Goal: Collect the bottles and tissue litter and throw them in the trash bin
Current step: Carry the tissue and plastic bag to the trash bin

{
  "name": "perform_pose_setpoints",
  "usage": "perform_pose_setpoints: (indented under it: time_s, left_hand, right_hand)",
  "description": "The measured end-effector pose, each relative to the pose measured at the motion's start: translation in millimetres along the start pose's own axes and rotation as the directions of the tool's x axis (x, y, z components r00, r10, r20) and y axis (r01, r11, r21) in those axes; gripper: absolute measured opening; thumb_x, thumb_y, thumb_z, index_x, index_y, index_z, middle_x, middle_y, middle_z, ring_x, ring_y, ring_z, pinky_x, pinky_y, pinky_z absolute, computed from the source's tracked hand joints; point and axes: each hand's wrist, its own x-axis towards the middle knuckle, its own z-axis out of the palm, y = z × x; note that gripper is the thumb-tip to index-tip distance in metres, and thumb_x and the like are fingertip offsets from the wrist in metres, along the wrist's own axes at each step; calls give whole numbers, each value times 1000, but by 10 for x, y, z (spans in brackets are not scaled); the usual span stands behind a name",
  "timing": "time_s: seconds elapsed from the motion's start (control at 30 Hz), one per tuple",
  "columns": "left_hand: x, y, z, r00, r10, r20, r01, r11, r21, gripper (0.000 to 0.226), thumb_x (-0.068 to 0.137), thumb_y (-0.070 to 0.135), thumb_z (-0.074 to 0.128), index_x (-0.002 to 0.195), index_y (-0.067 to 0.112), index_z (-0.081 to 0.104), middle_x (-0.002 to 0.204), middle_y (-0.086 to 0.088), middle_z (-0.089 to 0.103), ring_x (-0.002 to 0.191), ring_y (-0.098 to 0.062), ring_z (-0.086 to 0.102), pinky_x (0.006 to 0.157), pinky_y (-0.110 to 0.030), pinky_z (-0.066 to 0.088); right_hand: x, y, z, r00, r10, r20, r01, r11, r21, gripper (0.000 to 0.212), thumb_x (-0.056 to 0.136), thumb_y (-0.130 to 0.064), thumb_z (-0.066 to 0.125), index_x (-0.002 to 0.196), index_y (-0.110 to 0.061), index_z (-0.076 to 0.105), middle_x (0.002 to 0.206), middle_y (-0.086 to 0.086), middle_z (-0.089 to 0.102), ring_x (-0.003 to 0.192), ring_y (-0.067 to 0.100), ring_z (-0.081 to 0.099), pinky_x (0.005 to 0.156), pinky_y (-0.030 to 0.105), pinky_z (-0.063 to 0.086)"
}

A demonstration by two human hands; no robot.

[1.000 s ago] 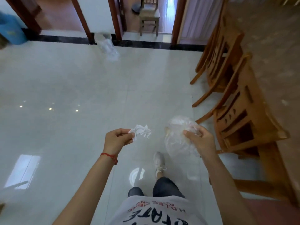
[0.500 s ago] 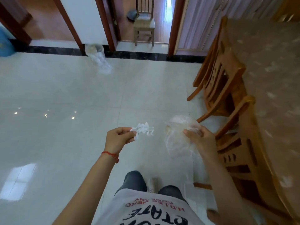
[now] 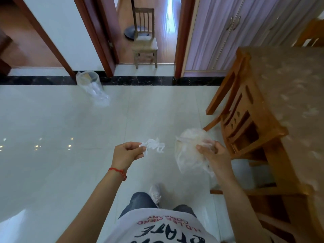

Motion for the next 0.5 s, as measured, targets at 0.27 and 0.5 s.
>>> perform_pose_setpoints:
  time_s: [0.27, 0.5]
  left_hand:
    - [1146, 753, 286, 999, 15, 46, -15, 1000, 5, 13, 75, -2, 69, 70, 10, 68, 75, -10, 67, 70, -17, 63, 58, -12, 54]
    - [2233, 1318, 832, 999, 10, 51, -8, 1000, -28, 15, 75, -4, 69, 67, 9, 69, 62, 1, 69, 62, -11, 65, 57, -13, 54]
  right_hand:
    - [1055, -512, 352, 999, 39, -32, -40, 999, -30, 29, 76, -16, 73, 102, -11, 61, 94, 5, 63, 78, 14, 59, 54, 10, 46]
    - [2297, -1016, 542, 999, 29, -16, -29, 1000, -6, 28, 78, -15, 71, 103, -15, 59, 89, -2, 61, 75, 4, 56, 49, 3, 44]
